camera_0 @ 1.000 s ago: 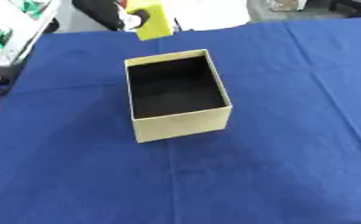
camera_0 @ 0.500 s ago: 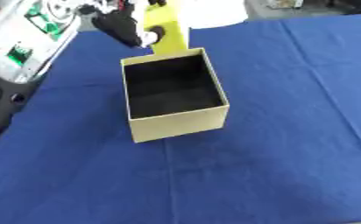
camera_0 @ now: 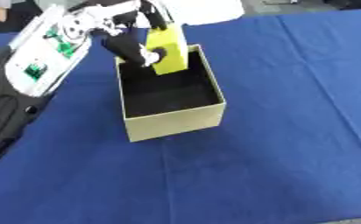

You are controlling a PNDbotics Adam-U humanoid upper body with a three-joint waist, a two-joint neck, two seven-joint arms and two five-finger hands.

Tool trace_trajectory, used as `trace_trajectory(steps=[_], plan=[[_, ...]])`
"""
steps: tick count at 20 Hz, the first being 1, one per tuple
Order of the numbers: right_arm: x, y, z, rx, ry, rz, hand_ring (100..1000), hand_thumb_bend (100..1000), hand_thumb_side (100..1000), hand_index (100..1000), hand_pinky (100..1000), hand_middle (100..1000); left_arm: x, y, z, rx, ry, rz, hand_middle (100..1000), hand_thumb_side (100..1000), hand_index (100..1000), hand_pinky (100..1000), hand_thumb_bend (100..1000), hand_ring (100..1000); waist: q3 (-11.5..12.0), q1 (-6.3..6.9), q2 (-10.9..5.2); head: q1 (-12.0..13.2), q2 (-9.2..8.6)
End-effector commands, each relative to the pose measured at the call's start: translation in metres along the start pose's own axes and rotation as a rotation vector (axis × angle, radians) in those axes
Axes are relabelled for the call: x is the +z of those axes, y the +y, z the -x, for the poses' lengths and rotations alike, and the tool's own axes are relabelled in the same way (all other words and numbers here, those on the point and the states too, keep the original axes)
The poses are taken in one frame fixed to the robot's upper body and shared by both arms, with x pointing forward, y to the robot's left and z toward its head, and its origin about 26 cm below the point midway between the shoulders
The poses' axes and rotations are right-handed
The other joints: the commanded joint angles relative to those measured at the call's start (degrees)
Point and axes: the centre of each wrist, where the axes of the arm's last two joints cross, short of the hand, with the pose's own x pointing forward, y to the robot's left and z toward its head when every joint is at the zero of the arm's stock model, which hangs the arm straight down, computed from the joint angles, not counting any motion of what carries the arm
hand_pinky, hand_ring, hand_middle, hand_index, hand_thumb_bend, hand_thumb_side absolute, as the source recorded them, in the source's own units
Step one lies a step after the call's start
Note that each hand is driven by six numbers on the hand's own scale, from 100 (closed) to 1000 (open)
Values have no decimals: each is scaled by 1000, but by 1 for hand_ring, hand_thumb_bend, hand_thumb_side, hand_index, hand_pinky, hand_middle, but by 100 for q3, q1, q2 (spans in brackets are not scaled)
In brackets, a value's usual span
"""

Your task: Pick up objects on the table and place them in the box.

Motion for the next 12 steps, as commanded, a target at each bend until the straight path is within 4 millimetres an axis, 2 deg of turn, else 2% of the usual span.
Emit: trace_trajectory(steps=[1, 2, 3, 4, 5, 6, 7, 8, 9, 10, 12], plan=[[-8, -8, -3, 12, -27, 23, 807, 224, 554, 746, 810, 788, 2, 5, -4, -41, -26, 12, 314, 189, 525, 843, 269, 467, -5, -28, -94, -4, 3], [-8, -8, -3, 12, -27, 23, 806, 223, 554, 746, 810, 788, 2, 5, -4, -55, -31, 23, 414, 286, 586, 876, 388, 544, -3, -28, -89, -5, 4], [-8, -8, -3, 12, -26, 23, 806, 223, 554, 746, 810, 788, 2, 5, -3, -68, -35, 36, 437, 310, 610, 882, 415, 560, -1, -28, -86, -7, 6], [-8, -8, -3, 12, -26, 23, 806, 222, 554, 746, 810, 788, 3, 6, -3, -83, -39, 49, 517, 380, 675, 915, 496, 633, 3, -29, -84, -10, 11], [-8, -8, -3, 11, -25, 23, 806, 222, 554, 746, 810, 788, 4, 7, -2, -98, -43, 58, 546, 405, 697, 925, 525, 665, 6, -30, -84, -13, 16], [-8, -8, -3, 11, -25, 23, 806, 222, 555, 746, 810, 788, 5, 8, -2, -115, -46, 65, 595, 459, 744, 938, 597, 713, 10, -30, -85, -15, 23], [-8, -7, -3, 11, -25, 22, 806, 222, 555, 746, 810, 788, 7, 10, -2, -131, -51, 67, 615, 473, 764, 943, 623, 729, 13, -31, -86, -15, 26], [-7, -7, -3, 10, -25, 22, 806, 221, 555, 745, 810, 788, 8, 11, -2, -148, -55, 66, 681, 503, 809, 962, 695, 771, 17, -33, -88, -16, 28], [-7, -7, -3, 10, -24, 22, 806, 221, 555, 745, 810, 788, 10, 13, -3, -165, -59, 63, 704, 513, 829, 968, 726, 785, 20, -36, -90, -18, 33], [-7, -7, -3, 10, -23, 21, 806, 221, 555, 745, 810, 788, 11, 14, -3, -183, -59, 59, 755, 533, 875, 981, 799, 821, 23, -37, -94, -17, 34], [-7, -7, -3, 10, -22, 21, 806, 221, 555, 745, 810, 789, 12, 16, -1, -234, -47, 47, 802, 541, 909, 993, 880, 858, 27, -41, -102, -16, 30]])
